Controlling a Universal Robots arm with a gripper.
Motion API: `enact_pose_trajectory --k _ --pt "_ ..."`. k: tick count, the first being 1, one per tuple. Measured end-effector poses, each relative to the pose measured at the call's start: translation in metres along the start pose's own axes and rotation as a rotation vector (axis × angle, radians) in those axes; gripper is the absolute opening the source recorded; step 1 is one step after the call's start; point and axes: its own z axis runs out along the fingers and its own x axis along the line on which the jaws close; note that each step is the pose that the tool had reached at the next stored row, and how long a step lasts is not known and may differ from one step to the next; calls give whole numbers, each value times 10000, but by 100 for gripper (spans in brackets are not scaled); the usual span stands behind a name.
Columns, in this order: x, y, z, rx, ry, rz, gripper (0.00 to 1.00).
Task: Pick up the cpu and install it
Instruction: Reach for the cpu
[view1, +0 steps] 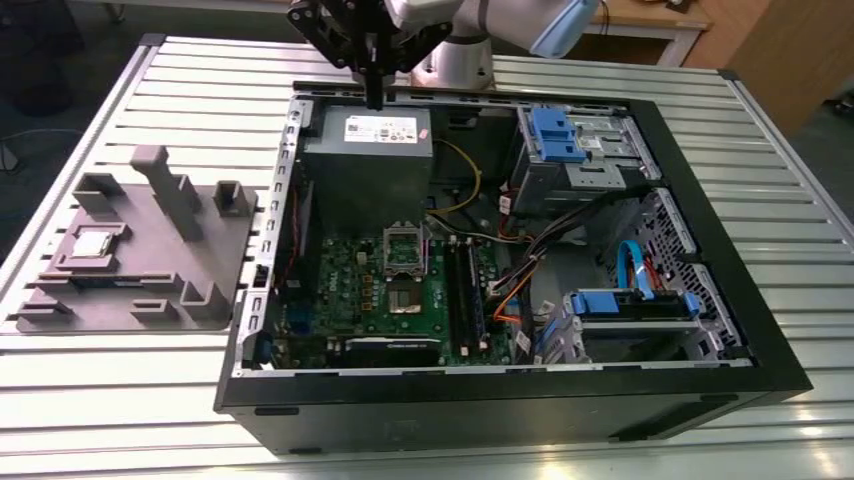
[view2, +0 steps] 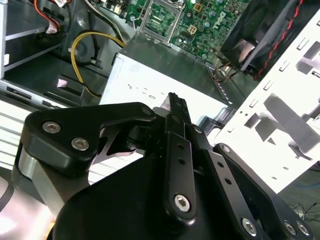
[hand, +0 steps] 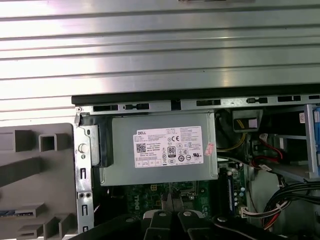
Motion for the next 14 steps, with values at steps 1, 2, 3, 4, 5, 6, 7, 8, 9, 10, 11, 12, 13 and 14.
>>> enact_pose_trajectory --k 1,2,3,4,5,6,7,8,9,10,11,12,13,14 --pt "16 -1 0 1 0 -1 10" --pt "32 -2 0 0 0 -1 10" --pt "48 -4 -1 0 1 0 10" --pt "60 -5 -1 1 0 -1 10" --pt "64 -4 0 0 0 -1 10" --pt "64 -4 0 0 0 -2 10" --pt "65 -5 0 0 0 -2 10" --pt "67 -5 0 0 0 -1 10" --pt "68 -5 -1 0 1 -1 10" --pt "73 -6 0 0 0 0 10" --pt "81 -7 0 0 0 0 10" --pt "92 -7 0 1 1 -1 10" --pt "106 -8 0 1 0 -1 10" --pt "123 -9 1 0 -1 0 10"
